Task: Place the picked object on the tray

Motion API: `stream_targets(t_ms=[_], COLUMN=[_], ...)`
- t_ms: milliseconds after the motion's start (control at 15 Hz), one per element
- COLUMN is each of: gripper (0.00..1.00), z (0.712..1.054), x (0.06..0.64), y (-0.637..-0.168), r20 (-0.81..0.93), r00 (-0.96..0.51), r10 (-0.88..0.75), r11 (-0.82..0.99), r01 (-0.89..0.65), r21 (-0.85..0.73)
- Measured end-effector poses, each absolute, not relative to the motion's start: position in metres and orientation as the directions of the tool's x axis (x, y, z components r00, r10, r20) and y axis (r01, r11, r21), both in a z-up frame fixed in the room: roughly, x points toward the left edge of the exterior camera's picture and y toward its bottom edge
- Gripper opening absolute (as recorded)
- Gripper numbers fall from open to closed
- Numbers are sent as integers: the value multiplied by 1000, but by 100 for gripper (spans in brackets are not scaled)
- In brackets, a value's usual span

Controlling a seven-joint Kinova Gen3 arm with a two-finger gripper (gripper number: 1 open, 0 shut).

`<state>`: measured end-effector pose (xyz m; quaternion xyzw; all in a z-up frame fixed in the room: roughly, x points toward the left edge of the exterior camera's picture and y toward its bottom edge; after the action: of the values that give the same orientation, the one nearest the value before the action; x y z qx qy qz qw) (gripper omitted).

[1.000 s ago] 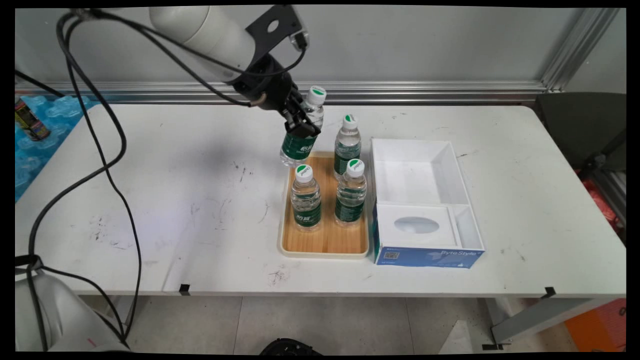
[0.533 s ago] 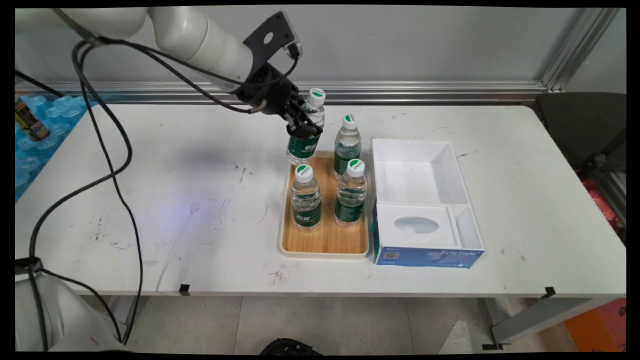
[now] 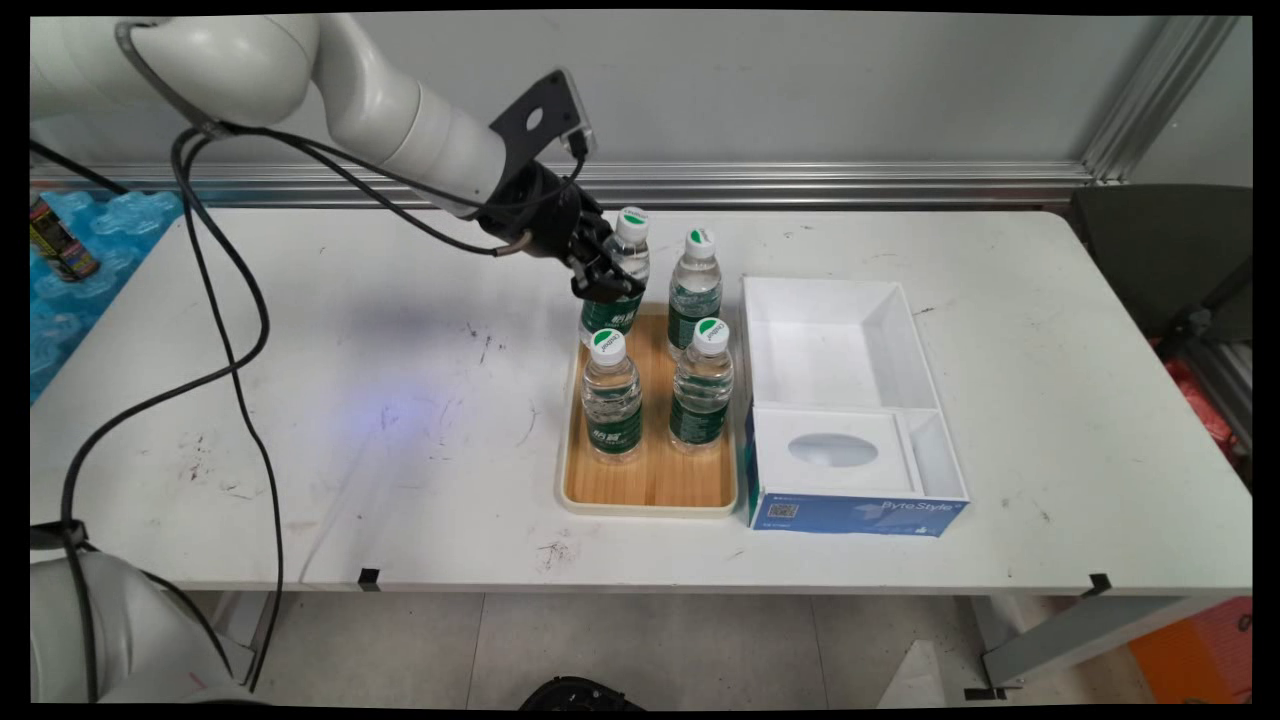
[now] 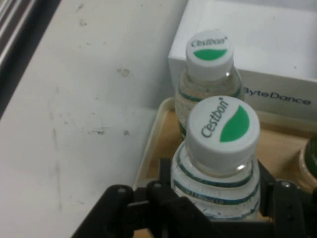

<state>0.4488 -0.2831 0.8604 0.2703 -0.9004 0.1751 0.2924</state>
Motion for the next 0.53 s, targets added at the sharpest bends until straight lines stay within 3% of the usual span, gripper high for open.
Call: stream_targets(t_ms=[533], gripper=[0], z=[837], x=[454], y=[-297], r20=[625], r00=[-710], r10=[-323], r11=[837], r01=[-523], r21=[-162])
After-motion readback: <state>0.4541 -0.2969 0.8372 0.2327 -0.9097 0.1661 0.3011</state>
